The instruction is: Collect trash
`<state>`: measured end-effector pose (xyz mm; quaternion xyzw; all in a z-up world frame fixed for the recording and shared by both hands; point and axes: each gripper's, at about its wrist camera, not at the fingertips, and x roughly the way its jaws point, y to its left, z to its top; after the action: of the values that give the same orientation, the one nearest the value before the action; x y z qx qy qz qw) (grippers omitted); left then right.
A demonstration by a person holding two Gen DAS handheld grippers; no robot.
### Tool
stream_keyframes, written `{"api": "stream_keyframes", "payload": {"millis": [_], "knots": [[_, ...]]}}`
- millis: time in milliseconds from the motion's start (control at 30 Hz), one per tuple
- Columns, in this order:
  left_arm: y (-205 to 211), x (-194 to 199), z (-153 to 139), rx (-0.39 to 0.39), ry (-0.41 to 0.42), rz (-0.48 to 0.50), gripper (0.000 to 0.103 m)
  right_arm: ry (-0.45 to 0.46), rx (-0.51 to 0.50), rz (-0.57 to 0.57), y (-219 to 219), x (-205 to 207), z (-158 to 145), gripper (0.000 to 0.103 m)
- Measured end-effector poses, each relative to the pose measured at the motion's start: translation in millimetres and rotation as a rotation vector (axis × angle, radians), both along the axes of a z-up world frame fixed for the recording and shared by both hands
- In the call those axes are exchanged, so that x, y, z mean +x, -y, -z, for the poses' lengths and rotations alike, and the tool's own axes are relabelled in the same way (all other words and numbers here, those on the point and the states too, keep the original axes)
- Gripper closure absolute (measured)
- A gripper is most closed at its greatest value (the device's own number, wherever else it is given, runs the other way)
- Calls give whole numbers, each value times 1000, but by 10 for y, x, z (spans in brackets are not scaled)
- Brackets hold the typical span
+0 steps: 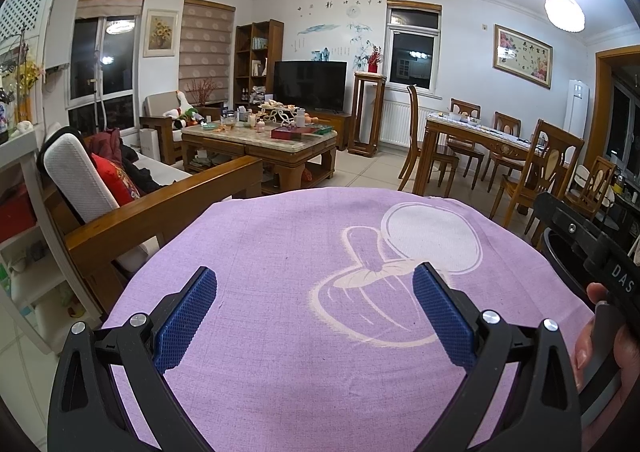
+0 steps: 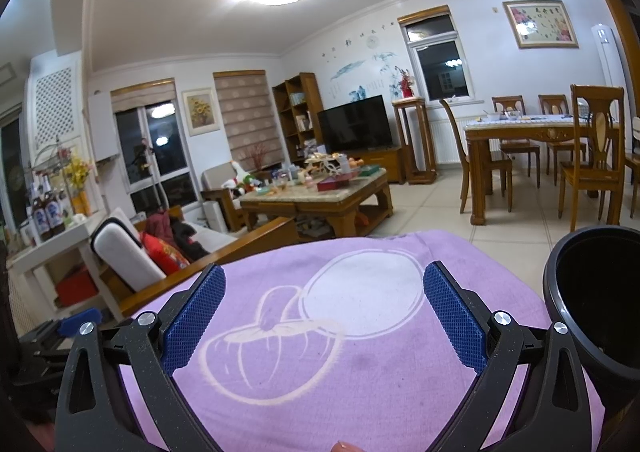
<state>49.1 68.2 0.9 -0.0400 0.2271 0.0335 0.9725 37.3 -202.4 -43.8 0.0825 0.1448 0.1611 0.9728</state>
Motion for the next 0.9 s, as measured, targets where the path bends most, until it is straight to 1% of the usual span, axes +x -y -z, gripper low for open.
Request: {"api": "stream_keyframes", "payload": {"millis": [900], "knots": [[-15,-5,-4,3,0,0,5,-2,1,2,-67,-28,-27,5]]}}
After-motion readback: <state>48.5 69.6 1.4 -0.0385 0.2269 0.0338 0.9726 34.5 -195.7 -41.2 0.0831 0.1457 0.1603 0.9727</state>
